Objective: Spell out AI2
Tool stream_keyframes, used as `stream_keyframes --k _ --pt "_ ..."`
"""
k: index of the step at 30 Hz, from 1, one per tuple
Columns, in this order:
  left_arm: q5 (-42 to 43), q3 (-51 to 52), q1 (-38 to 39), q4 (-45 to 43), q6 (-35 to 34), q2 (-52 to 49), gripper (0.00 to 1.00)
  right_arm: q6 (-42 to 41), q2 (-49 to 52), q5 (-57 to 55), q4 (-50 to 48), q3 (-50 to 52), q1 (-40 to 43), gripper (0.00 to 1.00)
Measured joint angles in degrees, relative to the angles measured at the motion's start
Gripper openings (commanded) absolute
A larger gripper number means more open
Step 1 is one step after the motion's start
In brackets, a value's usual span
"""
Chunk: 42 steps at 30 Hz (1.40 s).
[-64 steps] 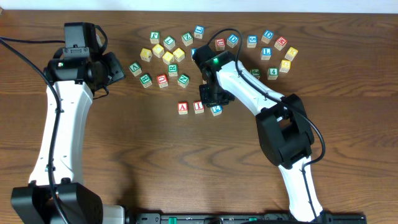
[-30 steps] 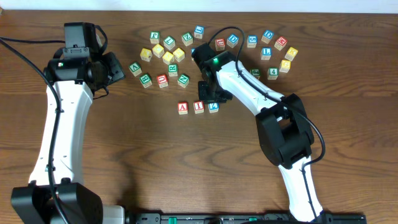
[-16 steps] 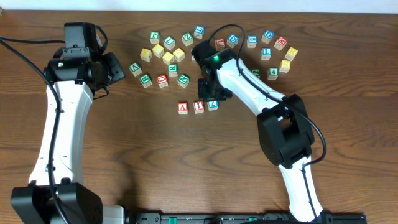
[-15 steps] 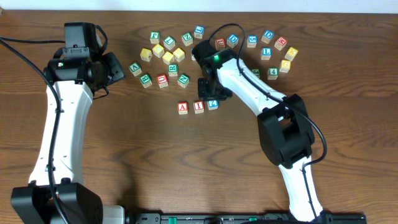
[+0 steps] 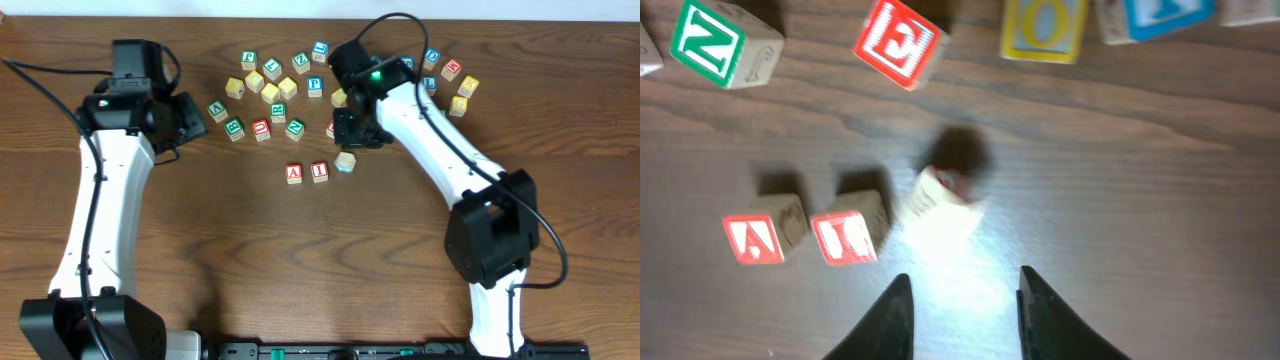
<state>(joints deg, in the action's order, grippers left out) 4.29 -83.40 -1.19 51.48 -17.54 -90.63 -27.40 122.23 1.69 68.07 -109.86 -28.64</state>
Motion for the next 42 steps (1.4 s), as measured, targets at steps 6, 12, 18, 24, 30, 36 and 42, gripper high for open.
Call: stream_keyframes --k 6,12,18,24,30,36,42 --pt "0.07 1.88 3.89 -0.7 0.0 0.0 0.5 0.92 -0.11 0.28 -2.05 1.29 1.33 0.29" --pt "0.04 2.49 4.09 -1.07 0.0 0.0 0.5 1.09 -0.11 0.9 -6.99 4.94 0.81 0.3" --pt "-0.17 2.49 4.09 -2.19 0.0 -0.02 0.5 1.11 -0.11 2.47 -11.98 10.08 -0.09 0.3" --pt "-0.17 2.49 4.09 -3.1 0.0 0.0 0.5 2.64 -0.09 4.37 -16.15 14.1 -1.49 0.3" --pt "-0.2 2.49 4.09 -3.37 0.0 0.0 0.5 3.58 -0.11 5.6 -17.73 16.13 -1.95 0.3" --pt "-0.17 2.49 4.09 -3.41 0.0 -0.02 0.5 3.93 -0.11 6.14 -18.05 17.35 -1.92 0.31" --pt "-0.17 2.49 4.09 -3.39 0.0 0.0 0.5 3.67 -0.11 6.03 -18.18 17.46 -1.92 0.32"
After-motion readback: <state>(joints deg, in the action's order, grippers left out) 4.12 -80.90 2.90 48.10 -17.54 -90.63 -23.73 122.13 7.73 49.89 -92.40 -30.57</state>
